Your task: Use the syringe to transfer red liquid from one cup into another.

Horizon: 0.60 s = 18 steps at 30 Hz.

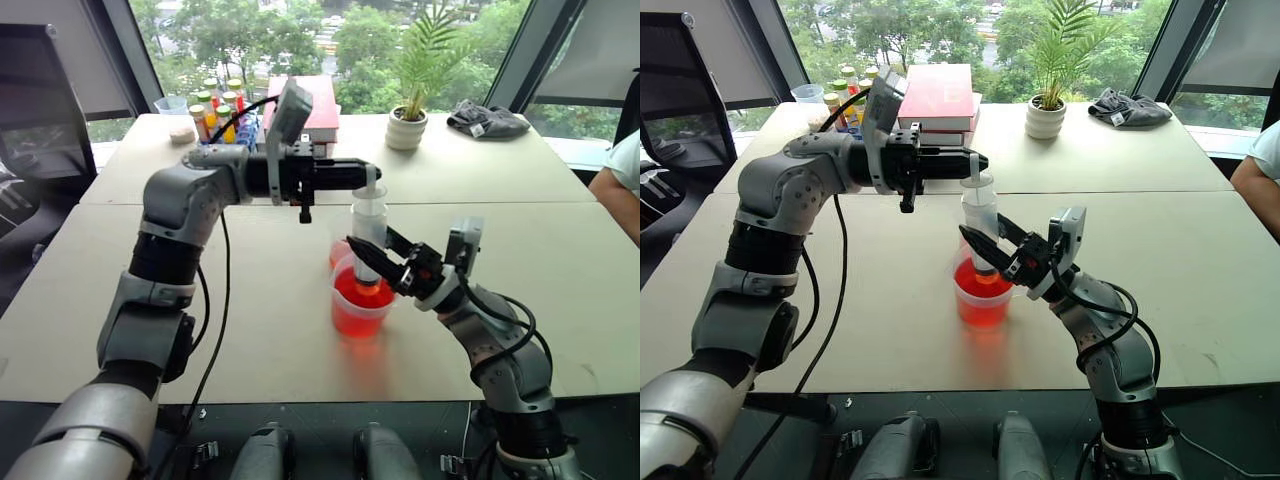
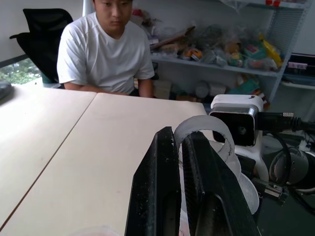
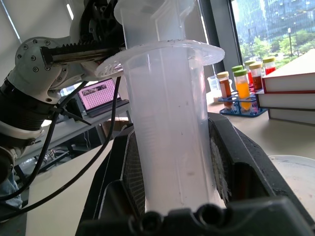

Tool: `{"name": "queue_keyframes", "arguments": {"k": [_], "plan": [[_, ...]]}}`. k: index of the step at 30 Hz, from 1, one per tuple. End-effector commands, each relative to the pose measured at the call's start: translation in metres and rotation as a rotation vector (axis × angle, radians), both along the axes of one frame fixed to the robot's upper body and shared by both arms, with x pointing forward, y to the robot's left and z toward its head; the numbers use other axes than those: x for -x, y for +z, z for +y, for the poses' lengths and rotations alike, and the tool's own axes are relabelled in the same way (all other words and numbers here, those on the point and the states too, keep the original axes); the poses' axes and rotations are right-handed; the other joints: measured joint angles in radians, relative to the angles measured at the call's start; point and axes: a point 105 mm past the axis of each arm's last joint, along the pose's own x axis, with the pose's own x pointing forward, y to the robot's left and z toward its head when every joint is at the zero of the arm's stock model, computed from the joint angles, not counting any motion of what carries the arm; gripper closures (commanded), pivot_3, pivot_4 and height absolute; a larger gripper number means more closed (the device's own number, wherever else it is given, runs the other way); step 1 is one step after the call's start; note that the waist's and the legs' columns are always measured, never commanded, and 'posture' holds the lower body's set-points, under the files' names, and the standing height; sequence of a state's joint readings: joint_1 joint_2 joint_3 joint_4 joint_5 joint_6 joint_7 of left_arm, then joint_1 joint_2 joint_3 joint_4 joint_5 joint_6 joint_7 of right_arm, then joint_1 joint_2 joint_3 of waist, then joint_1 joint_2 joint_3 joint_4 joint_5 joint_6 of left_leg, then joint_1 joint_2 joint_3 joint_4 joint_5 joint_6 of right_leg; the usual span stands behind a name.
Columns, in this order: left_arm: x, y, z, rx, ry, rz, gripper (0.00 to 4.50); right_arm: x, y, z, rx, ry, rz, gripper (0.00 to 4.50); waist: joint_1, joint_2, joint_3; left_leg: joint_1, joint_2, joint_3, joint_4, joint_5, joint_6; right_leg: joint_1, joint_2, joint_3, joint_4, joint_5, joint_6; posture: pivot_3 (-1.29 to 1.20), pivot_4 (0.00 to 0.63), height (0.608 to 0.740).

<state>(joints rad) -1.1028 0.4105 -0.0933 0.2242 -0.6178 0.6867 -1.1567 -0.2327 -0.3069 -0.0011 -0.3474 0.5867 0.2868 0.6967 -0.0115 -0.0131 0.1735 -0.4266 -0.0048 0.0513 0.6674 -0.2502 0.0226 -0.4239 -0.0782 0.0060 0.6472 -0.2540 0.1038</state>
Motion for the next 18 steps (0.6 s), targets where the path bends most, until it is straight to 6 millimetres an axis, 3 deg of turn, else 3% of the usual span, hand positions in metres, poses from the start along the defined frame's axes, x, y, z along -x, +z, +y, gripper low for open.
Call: {"name": "queue_keyframes", "arguments": {"k": [1,10,13,18], "plan": [[-0.002,0.047,0.02,0.101,0.082,-0.158,4.47,0.008,-0.014,0.006,0.042,0.067,0.035,3.08,0.0,0.0,0.0,0.0,0.0,0.0,0.0,0.0,0.0,0.0,0.0,0.0,0.0,0.0,0.0,0.0,0.15,0.74],[0.0,0.042,0.017,0.096,0.058,-0.139,4.47,0.009,0.002,0.007,0.036,0.066,-0.014,3.08,0.0,0.0,0.0,0.0,0.0,0.0,0.0,0.0,0.0,0.0,0.0,0.0,0.0,0.0,0.0,0.0,0.15,0.74],[0.0,0.04,0.017,0.095,0.055,-0.127,3.52,0.009,0.01,0.007,0.028,0.065,-0.037,3.08,0.0,0.0,0.0,0.0,0.0,0.0,0.0,0.0,0.0,0.0,0.0,0.0,0.0,0.0,0.0,0.0,0.15,0.74],[0.002,0.033,0.018,0.076,0.049,-0.11,0.94,0.008,0.024,0.007,0.011,0.063,-0.071,3.08,-0.001,0.0,0.0,0.0,0.0,0.0,0.0,0.0,0.0,0.0,0.0,0.0,0.0,0.0,0.0,0.0,0.15,0.74]]}}
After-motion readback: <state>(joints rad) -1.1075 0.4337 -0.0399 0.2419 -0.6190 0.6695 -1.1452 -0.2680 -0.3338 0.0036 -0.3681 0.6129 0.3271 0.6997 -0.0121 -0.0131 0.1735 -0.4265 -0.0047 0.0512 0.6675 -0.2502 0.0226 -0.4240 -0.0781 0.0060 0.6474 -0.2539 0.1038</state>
